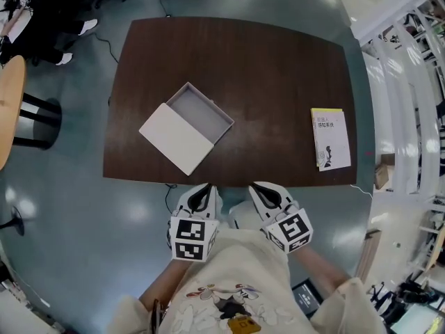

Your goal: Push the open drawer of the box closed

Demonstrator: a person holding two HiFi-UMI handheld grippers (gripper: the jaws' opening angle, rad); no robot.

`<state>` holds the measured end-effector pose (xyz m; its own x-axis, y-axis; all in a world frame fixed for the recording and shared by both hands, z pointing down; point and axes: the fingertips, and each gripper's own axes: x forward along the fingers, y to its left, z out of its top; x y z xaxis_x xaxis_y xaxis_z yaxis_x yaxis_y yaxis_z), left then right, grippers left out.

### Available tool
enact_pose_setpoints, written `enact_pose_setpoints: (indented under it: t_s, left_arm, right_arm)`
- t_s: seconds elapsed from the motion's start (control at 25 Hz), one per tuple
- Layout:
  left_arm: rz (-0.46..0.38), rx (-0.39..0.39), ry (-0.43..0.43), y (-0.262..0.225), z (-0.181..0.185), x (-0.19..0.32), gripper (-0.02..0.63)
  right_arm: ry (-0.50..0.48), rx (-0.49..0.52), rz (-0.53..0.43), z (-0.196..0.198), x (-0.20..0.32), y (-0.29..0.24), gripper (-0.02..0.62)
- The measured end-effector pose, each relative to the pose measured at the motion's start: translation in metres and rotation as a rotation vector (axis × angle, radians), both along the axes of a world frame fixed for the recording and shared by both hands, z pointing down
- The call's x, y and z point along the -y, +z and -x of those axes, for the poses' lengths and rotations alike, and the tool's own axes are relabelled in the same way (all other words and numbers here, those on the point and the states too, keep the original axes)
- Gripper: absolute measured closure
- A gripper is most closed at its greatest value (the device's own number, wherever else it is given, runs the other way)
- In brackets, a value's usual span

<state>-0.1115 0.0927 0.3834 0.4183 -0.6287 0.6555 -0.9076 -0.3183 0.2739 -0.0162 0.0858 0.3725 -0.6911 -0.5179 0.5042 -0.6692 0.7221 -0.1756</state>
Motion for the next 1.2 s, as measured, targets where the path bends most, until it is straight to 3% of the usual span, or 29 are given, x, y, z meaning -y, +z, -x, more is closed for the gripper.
enact_pose_setpoints:
  t_s: [0.2, 0.36, 0.56, 1.2]
  left_arm:
    - [0.049, 0.084, 0.066, 0.014, 0.007, 0.029, 0.601]
    - [0.077, 0.089, 0.117, 0.016, 0.010, 0.052, 0.601]
    - [0.110, 0.165, 0.184, 0.018, 0.010, 0.064, 0.601]
    - [0.141, 0.203, 0.269, 0.032, -0.014, 0.160, 0.600]
  right_arm:
    - [-0.015, 0.008, 0.013, 0.006, 0.027, 0.005, 0.589]
    - [-0.042, 0.017, 0.009, 0.012, 0.043, 0.007, 0.589]
    - [-0.054, 0.042, 0.036, 0.010, 0.052, 0.013, 0.589]
    - [0.004, 0.087, 0.062, -0.005, 0.102, 0.034, 0.589]
